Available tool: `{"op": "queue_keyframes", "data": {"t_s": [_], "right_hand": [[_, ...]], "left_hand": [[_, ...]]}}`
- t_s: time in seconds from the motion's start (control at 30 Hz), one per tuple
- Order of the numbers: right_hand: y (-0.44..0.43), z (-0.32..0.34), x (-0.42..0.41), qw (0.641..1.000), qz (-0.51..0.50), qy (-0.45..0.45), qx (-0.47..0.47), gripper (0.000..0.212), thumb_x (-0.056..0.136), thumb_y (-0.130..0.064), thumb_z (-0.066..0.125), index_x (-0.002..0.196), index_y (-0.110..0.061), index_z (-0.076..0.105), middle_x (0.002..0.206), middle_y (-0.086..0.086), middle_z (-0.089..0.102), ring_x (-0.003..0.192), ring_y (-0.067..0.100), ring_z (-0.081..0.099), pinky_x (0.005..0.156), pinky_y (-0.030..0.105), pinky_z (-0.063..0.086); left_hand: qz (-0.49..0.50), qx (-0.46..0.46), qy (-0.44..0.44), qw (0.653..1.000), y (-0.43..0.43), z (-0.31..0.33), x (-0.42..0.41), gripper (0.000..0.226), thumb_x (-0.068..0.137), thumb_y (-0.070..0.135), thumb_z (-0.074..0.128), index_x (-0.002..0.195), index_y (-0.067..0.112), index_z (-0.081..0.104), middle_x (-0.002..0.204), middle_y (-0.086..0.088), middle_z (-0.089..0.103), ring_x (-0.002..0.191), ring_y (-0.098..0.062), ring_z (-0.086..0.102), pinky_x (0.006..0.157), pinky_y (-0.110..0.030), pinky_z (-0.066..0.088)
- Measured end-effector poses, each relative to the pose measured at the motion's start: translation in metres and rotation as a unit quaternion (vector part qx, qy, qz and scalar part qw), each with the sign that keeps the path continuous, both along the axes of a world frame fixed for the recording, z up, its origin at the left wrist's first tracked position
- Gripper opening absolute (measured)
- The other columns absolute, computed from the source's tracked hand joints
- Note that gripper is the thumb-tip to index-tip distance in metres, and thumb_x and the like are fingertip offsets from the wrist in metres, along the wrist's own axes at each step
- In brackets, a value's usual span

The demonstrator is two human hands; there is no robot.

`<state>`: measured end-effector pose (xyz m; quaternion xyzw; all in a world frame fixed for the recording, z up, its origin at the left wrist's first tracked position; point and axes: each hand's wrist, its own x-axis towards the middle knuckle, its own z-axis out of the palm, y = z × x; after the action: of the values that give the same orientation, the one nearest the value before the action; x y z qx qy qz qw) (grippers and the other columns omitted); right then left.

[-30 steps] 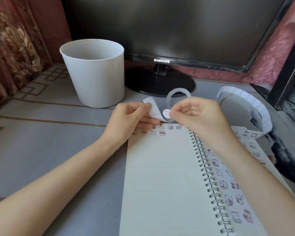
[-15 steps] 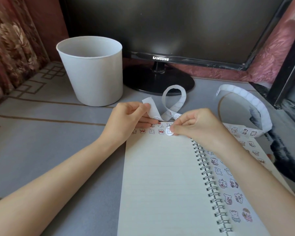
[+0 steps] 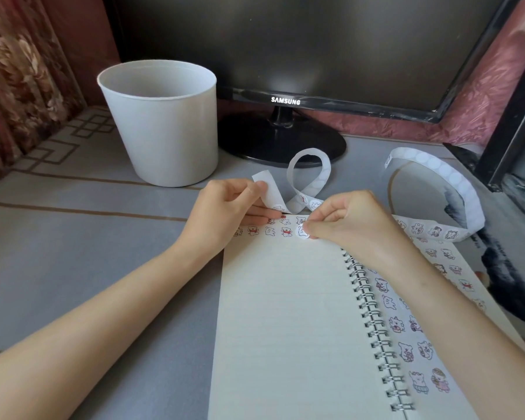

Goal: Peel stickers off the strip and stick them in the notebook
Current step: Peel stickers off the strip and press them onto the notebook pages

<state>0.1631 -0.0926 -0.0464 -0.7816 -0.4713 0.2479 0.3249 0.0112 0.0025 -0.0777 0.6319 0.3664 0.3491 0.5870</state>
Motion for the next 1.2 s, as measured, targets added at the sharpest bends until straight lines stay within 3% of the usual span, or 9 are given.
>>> {"op": "queue_keyframes", "data": {"t_s": [0.33, 0.53, 0.9, 1.1, 1.2], "right_hand": [[0.0011, -0.0001, -0.0005, 1.000, 0.004, -0.016, -0.001, 0.005, 0.074, -0.020, 0.074, 0.072, -0.018, 0.071, 0.067, -0.002, 0.071, 0.056, 0.007, 0.056, 0.056, 0.022, 0.041], [0.0025, -0.0029, -0.0013, 0.999, 0.003, -0.048, -0.001, 0.006, 0.075, -0.021, 0.073, 0.071, -0.017, 0.071, 0.064, -0.004, 0.069, 0.055, 0.006, 0.056, 0.055, 0.023, 0.042], [0.0036, -0.0055, -0.0005, 0.995, 0.004, -0.104, -0.004, 0.014, 0.079, -0.025, 0.071, 0.067, -0.020, 0.067, 0.060, -0.008, 0.063, 0.063, 0.008, 0.053, 0.058, 0.025, 0.040], [0.0047, -0.0057, 0.0026, 0.994, 0.014, -0.108, 0.000, 0.011, 0.080, -0.022, 0.071, 0.071, -0.020, 0.065, 0.064, -0.005, 0.065, 0.065, 0.011, 0.059, 0.061, 0.026, 0.044], [0.0066, -0.0068, 0.0068, 0.993, 0.023, -0.114, 0.007, 0.009, 0.082, -0.017, 0.068, 0.083, -0.022, 0.060, 0.068, -0.005, 0.066, 0.069, 0.009, 0.058, 0.060, 0.020, 0.042]], "left_hand": [[-0.004, 0.006, 0.000, 1.000, 0.0001, -0.0002, 0.0000, 0.030, 0.097, 0.018, 0.050, 0.079, -0.003, 0.059, 0.086, -0.023, 0.072, 0.080, -0.021, 0.073, 0.071, -0.026, 0.059], [-0.004, 0.011, 0.003, 1.000, 0.0005, -0.0013, 0.0001, 0.036, 0.097, 0.017, 0.050, 0.088, -0.016, 0.058, 0.089, -0.025, 0.071, 0.080, -0.021, 0.073, 0.073, -0.028, 0.059], [-0.008, -0.003, -0.008, 1.000, 0.0005, -0.0009, 0.0005, 0.033, 0.098, 0.017, 0.050, 0.093, -0.014, 0.061, 0.083, -0.017, 0.073, 0.078, -0.019, 0.073, 0.071, -0.024, 0.059], [-0.009, -0.002, -0.007, 1.000, 0.0008, -0.0010, 0.0002, 0.033, 0.098, 0.017, 0.049, 0.095, -0.013, 0.062, 0.084, -0.018, 0.073, 0.079, -0.019, 0.073, 0.072, -0.025, 0.059], [-0.010, -0.001, -0.005, 1.000, 0.0005, -0.0006, 0.0004, 0.033, 0.098, 0.017, 0.049, 0.094, -0.013, 0.062, 0.083, -0.017, 0.074, 0.079, -0.019, 0.073, 0.072, -0.025, 0.059]]}}
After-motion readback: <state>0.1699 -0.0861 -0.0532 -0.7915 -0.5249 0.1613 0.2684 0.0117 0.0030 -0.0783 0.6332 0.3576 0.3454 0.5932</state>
